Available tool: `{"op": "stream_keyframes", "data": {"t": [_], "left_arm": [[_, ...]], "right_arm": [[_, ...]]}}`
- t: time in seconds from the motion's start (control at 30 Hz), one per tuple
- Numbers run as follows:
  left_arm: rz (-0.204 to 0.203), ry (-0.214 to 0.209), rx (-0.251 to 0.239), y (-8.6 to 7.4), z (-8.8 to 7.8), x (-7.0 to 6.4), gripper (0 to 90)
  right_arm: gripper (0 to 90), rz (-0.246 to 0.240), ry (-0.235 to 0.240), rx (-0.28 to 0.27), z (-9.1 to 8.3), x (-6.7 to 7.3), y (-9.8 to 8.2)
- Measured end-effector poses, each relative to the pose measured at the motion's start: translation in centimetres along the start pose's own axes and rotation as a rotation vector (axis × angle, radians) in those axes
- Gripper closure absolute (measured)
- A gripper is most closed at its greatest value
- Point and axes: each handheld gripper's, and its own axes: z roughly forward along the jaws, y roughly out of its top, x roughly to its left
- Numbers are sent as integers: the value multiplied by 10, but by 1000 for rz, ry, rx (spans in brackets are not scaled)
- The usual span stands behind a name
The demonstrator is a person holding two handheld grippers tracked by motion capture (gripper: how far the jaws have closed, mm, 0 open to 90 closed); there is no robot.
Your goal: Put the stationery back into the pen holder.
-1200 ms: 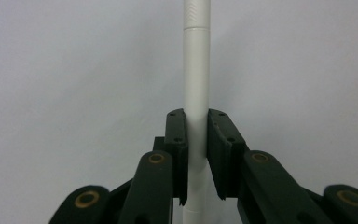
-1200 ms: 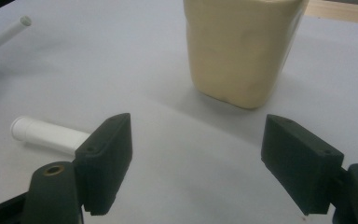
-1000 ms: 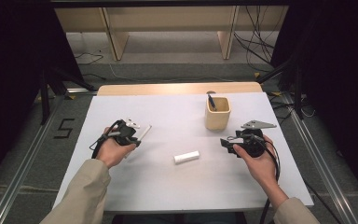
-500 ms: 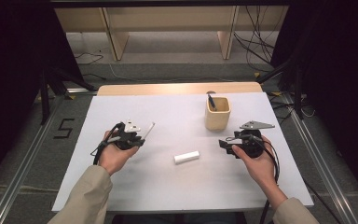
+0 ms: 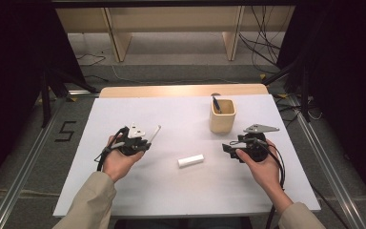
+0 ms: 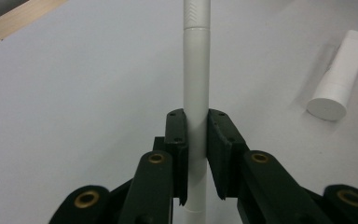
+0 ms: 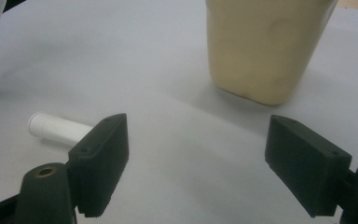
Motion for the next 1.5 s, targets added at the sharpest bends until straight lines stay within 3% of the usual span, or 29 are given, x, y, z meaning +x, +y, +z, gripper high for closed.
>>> {"op": "stream_keyframes", "data": {"t": [0.3,0.63,1.17,1.5], "left_arm": [[17,-10,-24,4,0,-8,789],[46,-45,-46,15,7,-27,789],[81,-95,-68,36,23,-57,789],[96,-110,-75,40,29,-68,789]], "right_arm": [[228,-12,20,1,3,4,0],[234,-15,42,-7,6,10,2],[248,-38,101,-19,19,29,8],[259,-43,121,-15,29,40,13]]}}
